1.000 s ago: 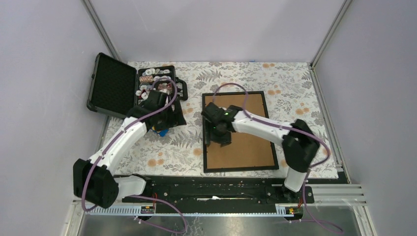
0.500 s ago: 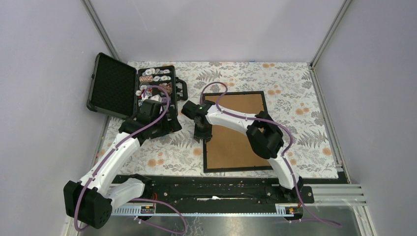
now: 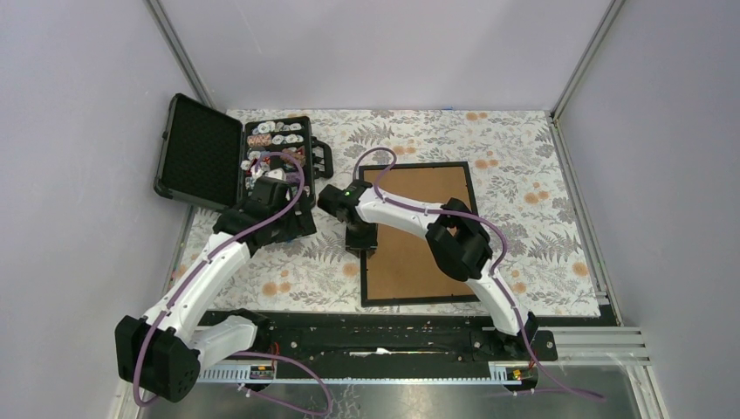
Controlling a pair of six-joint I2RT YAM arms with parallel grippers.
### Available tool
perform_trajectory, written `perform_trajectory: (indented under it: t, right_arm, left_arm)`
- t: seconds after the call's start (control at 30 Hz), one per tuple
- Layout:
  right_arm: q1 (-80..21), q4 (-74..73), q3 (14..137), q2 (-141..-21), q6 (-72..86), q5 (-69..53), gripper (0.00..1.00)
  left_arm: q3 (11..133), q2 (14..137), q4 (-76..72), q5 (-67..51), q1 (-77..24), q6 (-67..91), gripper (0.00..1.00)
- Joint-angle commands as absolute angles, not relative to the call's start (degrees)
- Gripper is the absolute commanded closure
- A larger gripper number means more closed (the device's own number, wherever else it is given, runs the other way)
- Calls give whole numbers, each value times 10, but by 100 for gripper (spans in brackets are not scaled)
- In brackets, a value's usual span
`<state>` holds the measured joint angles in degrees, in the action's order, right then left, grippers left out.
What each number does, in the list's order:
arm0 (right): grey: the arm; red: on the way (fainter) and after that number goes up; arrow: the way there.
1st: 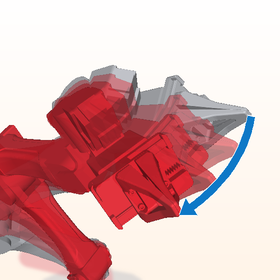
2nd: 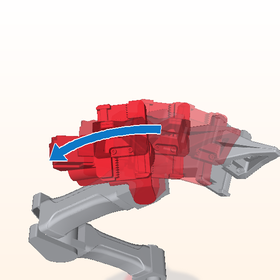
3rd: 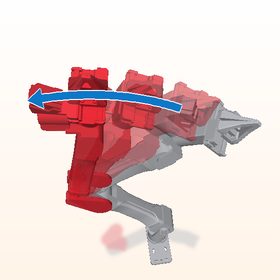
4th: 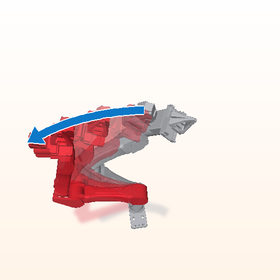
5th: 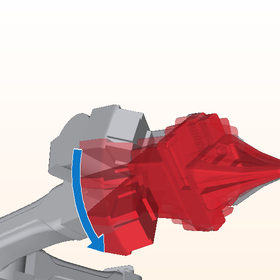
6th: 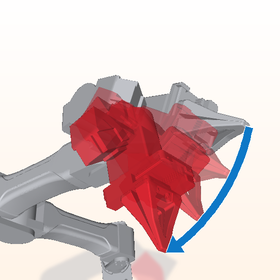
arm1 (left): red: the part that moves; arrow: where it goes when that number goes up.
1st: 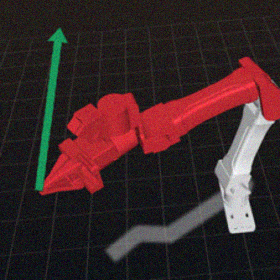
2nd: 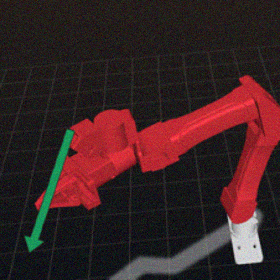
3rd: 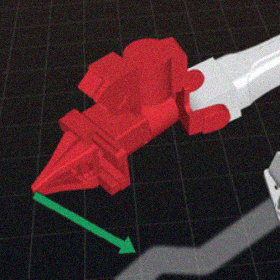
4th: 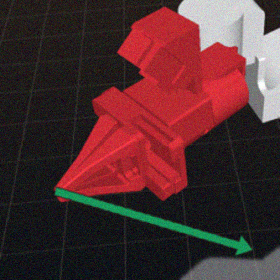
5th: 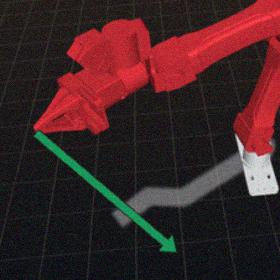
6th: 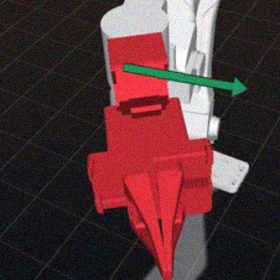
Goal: Put the photo into the frame
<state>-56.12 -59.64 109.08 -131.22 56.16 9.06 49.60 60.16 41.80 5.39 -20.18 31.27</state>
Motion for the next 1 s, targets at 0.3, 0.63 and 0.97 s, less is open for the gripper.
perform_trajectory:
  t: [0.3,0.63,0.97]
  right_arm:
    - [-573,-618,1124,-1355,556,130,75]
    - [-572,-391,914,-1175,503,152,100]
    - [-567,-342,859,-1100,457,124,100]
  left_arm:
    - [503,625,384,79,-201,310,6]
    - [492,650,347,-73,-114,355,2]
    - [428,774,105,-431,-77,435,8]
